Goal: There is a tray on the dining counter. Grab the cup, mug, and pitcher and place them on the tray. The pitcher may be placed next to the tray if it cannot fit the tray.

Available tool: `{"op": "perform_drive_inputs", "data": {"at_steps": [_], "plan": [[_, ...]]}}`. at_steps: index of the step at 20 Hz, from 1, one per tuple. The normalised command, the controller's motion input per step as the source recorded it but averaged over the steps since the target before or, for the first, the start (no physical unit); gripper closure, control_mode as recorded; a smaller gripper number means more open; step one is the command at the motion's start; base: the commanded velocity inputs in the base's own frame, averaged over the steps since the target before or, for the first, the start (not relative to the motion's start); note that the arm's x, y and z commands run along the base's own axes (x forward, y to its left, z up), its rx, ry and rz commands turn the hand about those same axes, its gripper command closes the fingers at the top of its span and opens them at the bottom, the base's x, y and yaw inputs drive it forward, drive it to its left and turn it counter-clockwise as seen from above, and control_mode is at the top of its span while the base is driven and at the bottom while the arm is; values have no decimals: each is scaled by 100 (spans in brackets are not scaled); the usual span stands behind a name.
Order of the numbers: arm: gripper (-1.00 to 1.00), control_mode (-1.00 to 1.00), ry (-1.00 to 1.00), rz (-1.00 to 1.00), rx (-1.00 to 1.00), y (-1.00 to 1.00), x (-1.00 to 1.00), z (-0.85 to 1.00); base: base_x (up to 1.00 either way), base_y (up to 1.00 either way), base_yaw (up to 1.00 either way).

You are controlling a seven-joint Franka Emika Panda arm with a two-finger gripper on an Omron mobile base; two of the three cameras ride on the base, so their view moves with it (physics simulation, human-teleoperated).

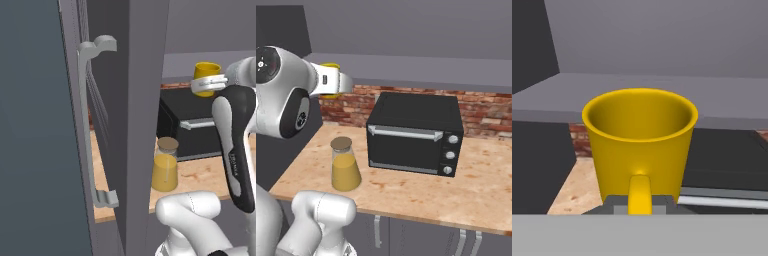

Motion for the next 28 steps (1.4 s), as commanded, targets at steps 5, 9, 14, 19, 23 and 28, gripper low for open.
{"op": "perform_drive_inputs", "data": {"at_steps": [5, 9, 14, 19, 23, 28], "plan": [[100, -100, 7, 0, 0, -25, -54, 1, 0, 0, 0], [100, -100, 8, 0, 0, -12, -51, 0, 0, 0, 0], [100, -100, 5, -2, 0, 0, -42, 0, 0, 0, 0], [100, -100, 1, -3, 0, 0, -40, -1, 0, 0, 0], [100, -100, 0, -3, 0, 0, -40, -4, 0, 0, 0], [100, -100, 0, -8, 0, 0, -29, -1, 0, 0, 0]]}}
